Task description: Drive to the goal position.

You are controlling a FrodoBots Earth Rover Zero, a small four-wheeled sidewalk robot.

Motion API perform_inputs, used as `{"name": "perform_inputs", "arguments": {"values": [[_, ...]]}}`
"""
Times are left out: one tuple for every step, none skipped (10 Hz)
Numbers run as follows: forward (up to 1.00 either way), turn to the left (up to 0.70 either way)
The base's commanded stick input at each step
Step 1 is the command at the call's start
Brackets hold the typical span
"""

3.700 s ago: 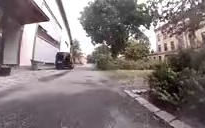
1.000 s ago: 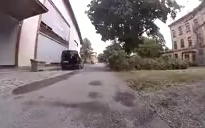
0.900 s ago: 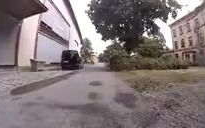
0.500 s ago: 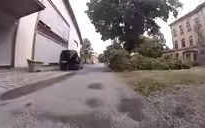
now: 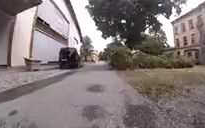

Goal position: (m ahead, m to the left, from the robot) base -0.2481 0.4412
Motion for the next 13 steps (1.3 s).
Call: {"name": "perform_inputs", "arguments": {"values": [[0.70, 0.00], [0.70, 0.00], [0.70, 0.00], [0.70, 0.00], [0.70, 0.00], [0.70, 0.00], [0.70, 0.00], [0.70, 0.00], [0.70, 0.00], [0.70, -0.05], [0.70, -0.15], [0.70, -0.20], [0.70, -0.25]]}}
